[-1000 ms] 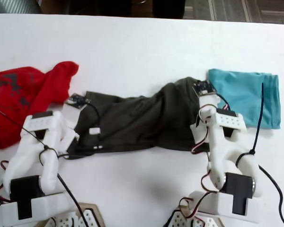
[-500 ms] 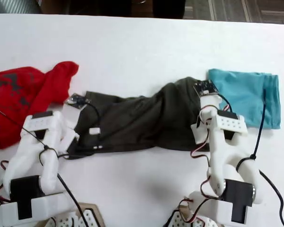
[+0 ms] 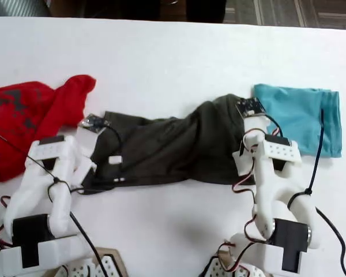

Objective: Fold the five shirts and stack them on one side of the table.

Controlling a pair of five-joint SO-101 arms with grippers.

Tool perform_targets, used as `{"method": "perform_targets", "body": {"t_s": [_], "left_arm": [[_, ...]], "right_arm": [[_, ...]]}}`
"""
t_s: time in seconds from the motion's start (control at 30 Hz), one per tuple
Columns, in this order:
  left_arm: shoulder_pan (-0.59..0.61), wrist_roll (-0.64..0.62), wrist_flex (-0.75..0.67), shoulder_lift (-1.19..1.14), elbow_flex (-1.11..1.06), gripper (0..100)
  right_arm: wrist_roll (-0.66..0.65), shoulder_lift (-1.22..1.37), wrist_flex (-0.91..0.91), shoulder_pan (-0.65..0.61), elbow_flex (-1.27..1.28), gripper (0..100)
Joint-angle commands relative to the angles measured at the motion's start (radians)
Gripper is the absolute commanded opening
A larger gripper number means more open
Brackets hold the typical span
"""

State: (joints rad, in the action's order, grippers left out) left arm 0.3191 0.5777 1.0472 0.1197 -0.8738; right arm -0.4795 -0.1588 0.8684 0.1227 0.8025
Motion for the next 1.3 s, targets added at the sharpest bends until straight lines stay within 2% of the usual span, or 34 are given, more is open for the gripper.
{"method": "perform_targets", "body": {"t_s": [0.0, 0.23, 0.4, 0.57, 0.8, 0.9, 1.13, 1.27], "left_arm": [[0.012, -0.011, -0.032, -0.009, -0.002, 3], [0.012, -0.011, -0.032, -0.009, -0.002, 3], [0.012, -0.011, -0.032, -0.009, -0.002, 3], [0.012, -0.011, -0.032, -0.009, -0.002, 3], [0.012, -0.011, -0.032, -0.009, -0.002, 3], [0.012, -0.011, -0.032, -0.009, -0.002, 3], [0.012, -0.011, -0.032, -0.009, -0.002, 3], [0.012, -0.011, -0.032, -0.009, -0.002, 3]], "right_arm": [[0.006, -0.047, -0.008, -0.005, -0.003, 1.9], [-0.002, -0.048, -0.008, 0.030, -0.017, 2.8], [-0.002, -0.048, -0.008, 0.071, -0.020, 14.0], [-0.002, -0.048, -0.008, 0.068, -0.015, 8.4], [-0.002, -0.048, -0.004, 0.070, -0.014, 7.1], [-0.002, -0.048, -0.008, 0.073, -0.014, 1.5], [-0.002, -0.047, -0.004, 0.073, -0.014, 3.5], [-0.002, -0.047, 0.018, 0.076, -0.014, 11.5]]}}
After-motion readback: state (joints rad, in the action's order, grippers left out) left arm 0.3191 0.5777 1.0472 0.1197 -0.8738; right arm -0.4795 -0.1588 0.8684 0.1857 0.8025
